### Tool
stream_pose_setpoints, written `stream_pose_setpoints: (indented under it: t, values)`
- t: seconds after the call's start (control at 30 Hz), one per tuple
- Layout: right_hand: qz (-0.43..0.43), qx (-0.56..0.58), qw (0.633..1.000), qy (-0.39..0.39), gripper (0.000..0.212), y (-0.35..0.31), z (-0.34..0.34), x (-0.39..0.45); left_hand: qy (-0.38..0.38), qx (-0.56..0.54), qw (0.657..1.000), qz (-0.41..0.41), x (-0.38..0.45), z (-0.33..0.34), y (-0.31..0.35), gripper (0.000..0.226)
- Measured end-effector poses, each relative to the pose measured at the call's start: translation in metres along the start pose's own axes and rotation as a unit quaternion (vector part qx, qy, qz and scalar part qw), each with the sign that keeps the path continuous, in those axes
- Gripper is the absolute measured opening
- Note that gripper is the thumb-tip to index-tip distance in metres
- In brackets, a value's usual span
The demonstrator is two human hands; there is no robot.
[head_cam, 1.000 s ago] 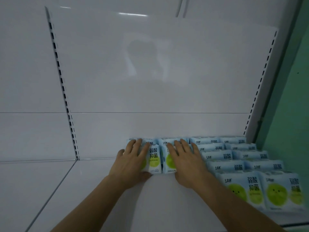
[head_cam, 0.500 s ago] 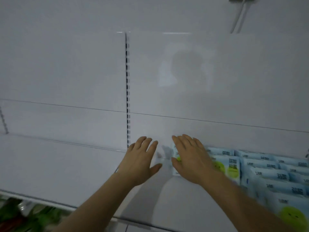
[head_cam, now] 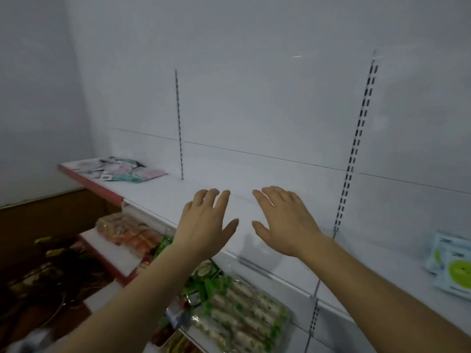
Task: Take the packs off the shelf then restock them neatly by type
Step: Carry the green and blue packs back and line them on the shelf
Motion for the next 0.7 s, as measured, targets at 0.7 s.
stream_pose_setpoints:
  t: [0.7]
  values:
    - [-0.326,0.145,0.934,-0.025,0.069,-0.430,0.134,0.187,-0.096,0.114,0.931,-0.332,-0.191,0.008,-0.385,0.068]
Point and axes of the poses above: each hand's wrist, its own x-axis towards the middle knuckle, its own z-axis out of the palm, y = z × x, the point moved 5 cm from there along x, towards the middle knuckle, and after that the axes turned 3 degrees about z, right-handed, at the moved point
